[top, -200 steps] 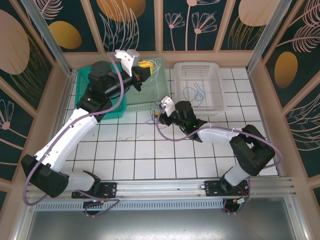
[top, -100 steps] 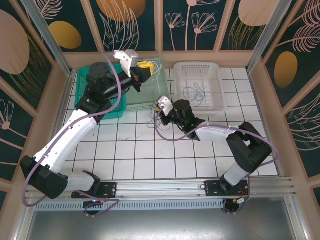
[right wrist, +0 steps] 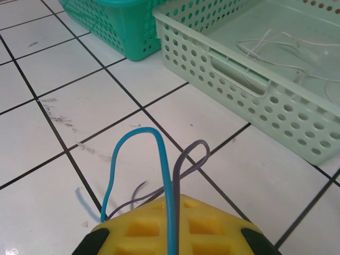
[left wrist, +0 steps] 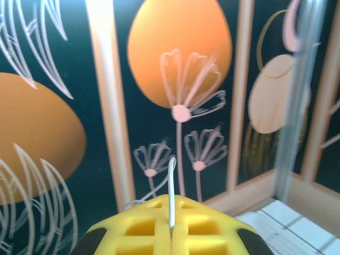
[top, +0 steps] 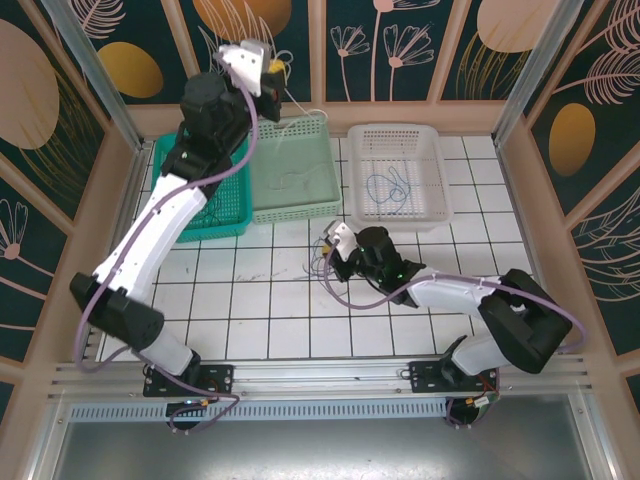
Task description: Untangle the cables
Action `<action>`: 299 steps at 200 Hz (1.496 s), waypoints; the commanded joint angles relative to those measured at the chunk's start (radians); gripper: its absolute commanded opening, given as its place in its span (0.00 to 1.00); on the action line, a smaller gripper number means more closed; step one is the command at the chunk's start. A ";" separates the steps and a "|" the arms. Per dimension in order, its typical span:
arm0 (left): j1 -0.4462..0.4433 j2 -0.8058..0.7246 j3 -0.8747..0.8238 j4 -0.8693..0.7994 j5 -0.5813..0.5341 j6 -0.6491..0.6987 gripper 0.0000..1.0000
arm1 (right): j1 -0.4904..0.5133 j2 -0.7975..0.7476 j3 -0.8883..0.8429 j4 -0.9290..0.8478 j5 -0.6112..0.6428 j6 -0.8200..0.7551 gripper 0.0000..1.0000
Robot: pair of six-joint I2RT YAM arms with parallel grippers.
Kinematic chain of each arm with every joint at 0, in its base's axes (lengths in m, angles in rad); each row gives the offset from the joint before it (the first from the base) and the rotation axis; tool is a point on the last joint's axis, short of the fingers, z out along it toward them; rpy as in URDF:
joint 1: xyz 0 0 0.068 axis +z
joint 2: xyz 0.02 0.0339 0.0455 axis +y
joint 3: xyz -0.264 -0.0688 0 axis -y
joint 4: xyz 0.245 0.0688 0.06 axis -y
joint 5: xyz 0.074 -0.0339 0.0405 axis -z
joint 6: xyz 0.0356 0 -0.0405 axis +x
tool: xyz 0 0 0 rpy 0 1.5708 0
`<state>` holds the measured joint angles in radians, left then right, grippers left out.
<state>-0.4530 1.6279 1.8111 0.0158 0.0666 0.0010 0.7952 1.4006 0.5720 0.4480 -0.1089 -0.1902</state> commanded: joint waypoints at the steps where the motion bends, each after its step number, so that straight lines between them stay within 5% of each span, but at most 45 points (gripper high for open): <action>1: 0.020 0.079 0.130 -0.090 -0.024 0.040 0.00 | 0.009 -0.057 -0.034 -0.006 0.040 0.066 0.00; 173: 0.083 0.412 -0.016 -0.055 -0.050 -0.111 0.01 | 0.007 -0.184 -0.063 -0.104 0.033 0.164 0.00; 203: 0.083 0.424 -0.063 -0.036 0.012 -0.167 0.33 | 0.007 -0.197 -0.061 -0.113 0.055 0.172 0.00; 230: 0.083 0.412 -0.090 -0.072 -0.017 -0.216 0.44 | 0.006 -0.205 -0.061 -0.124 0.102 0.207 0.00; 277: 0.083 0.345 -0.194 -0.044 0.103 -0.302 0.98 | -0.005 -0.209 -0.045 -0.115 0.097 0.239 0.00; 299: 0.083 0.299 -0.258 0.014 0.188 -0.358 0.98 | -0.013 -0.208 -0.035 -0.116 0.084 0.244 0.00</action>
<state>-0.3721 2.0148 1.6016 -0.0452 0.1371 -0.2768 0.7925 1.2140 0.5205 0.3321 -0.0235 0.0261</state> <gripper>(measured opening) 0.983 0.062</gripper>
